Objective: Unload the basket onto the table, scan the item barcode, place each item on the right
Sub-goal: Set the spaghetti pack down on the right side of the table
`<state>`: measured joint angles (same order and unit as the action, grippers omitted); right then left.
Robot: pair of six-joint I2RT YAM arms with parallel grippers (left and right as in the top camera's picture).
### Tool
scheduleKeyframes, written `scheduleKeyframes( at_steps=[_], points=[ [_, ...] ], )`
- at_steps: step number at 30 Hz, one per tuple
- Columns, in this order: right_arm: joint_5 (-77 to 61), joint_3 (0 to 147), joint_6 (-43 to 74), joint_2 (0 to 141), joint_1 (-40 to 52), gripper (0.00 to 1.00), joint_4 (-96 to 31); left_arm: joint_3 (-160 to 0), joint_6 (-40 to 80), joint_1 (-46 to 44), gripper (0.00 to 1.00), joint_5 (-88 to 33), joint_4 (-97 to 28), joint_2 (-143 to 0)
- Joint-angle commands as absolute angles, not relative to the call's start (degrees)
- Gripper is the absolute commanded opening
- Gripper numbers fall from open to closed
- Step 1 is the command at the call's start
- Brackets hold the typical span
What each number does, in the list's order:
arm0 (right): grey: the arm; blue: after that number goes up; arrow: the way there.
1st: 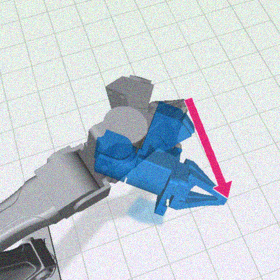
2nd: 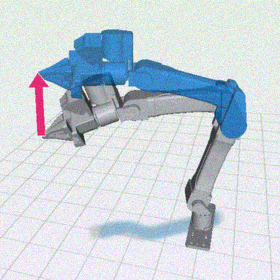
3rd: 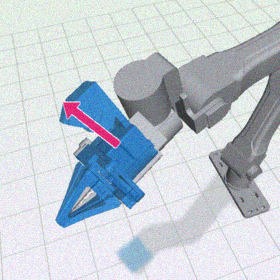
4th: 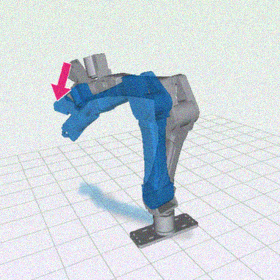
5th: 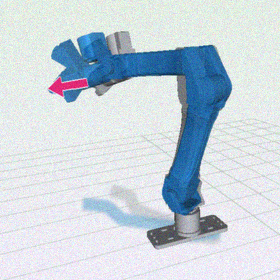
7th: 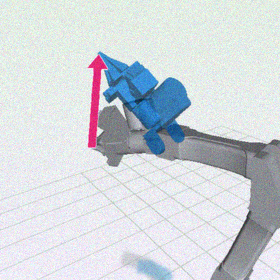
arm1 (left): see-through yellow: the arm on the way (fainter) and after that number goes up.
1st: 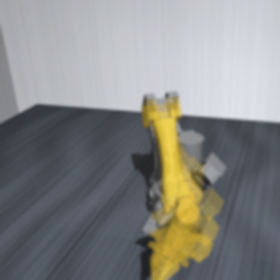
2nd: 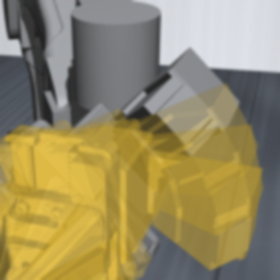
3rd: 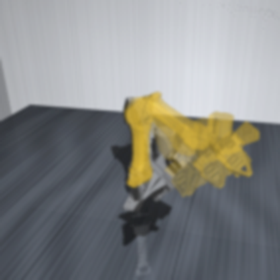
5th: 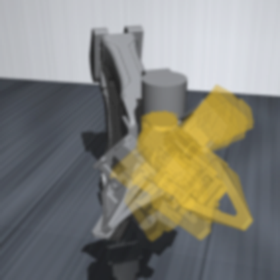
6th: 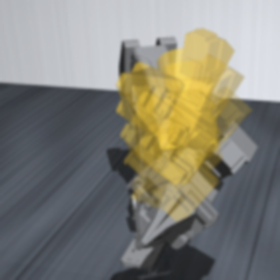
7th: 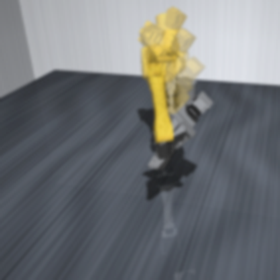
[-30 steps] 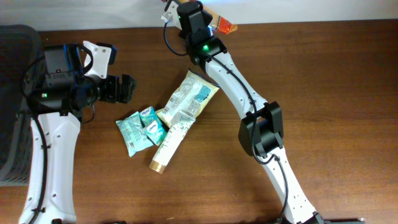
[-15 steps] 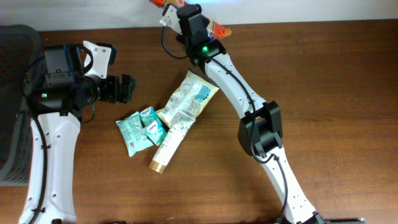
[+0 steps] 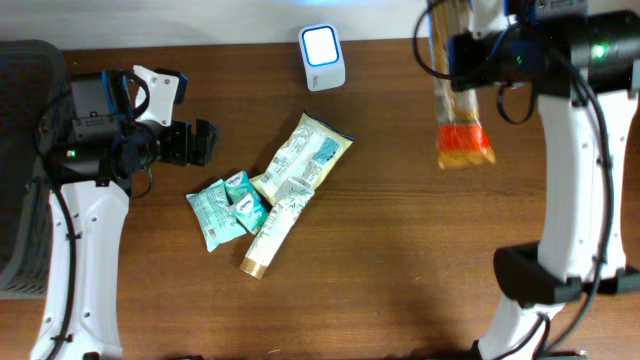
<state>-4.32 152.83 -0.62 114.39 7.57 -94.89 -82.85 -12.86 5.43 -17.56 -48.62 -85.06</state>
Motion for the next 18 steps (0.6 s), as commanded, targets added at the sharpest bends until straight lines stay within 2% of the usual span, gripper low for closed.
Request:
scheduleKeyframes(
  at_steps=[1, 4, 6, 11, 12, 13, 14, 16, 17, 18],
  points=[
    [-15.86, 147.06, -2.81, 121.01, 2.74, 0.04, -94.83, -83.68, -13.8, 5.54, 0.99, -17.74, -48.69, -84.2],
    [-19.22, 139.13, -3.97, 124.11, -0.99, 0.04, -92.07, -83.68, -13.8, 5.54, 0.99, -17.76, -48.69, -84.2],
    [-20.38, 127.85, -4.51, 125.49, -3.62, 0.04, -86.5, -83.68, -13.8, 5.54, 0.99, -17.76, -48.69, -84.2],
    [-20.38, 110.78, -4.49, 125.95, -8.54, 0.05, -79.02, -83.68, -13.8, 5.54, 0.99, -17.74, -48.69, -84.2],
    [-20.36, 108.22, -4.49, 125.95, -9.37, 0.09, -77.41, -83.68, -13.8, 5.54, 0.99, -17.76, -48.66, -84.2],
    [-20.36, 106.72, -4.49, 125.95, -9.98, 0.22, -76.53, -83.68, -13.8, 5.54, 0.99, -17.74, -48.69, -84.2],
    [-20.29, 105.67, -4.49, 125.97, -10.76, 0.41, -76.25, -83.68, -13.8, 5.54, 0.99, -17.74, -48.66, -84.2],
    [-19.75, 106.02, -4.45, 125.84, -11.79, 0.6, -77.01, -83.68, -13.8, 5.54, 0.99, -17.74, -48.66, -84.2],
    [-20.16, 107.9, -4.32, 125.84, -12.27, 0.66, -78.43, -83.68, -13.8, 5.54, 0.99, -17.74, -48.69, -84.2],
    [-20.84, 110.45, -4.27, 125.82, -12.4, 0.68, -80.62, -83.68, -13.8, 5.54, 0.99, -17.76, -48.69, -84.2]
  ],
)
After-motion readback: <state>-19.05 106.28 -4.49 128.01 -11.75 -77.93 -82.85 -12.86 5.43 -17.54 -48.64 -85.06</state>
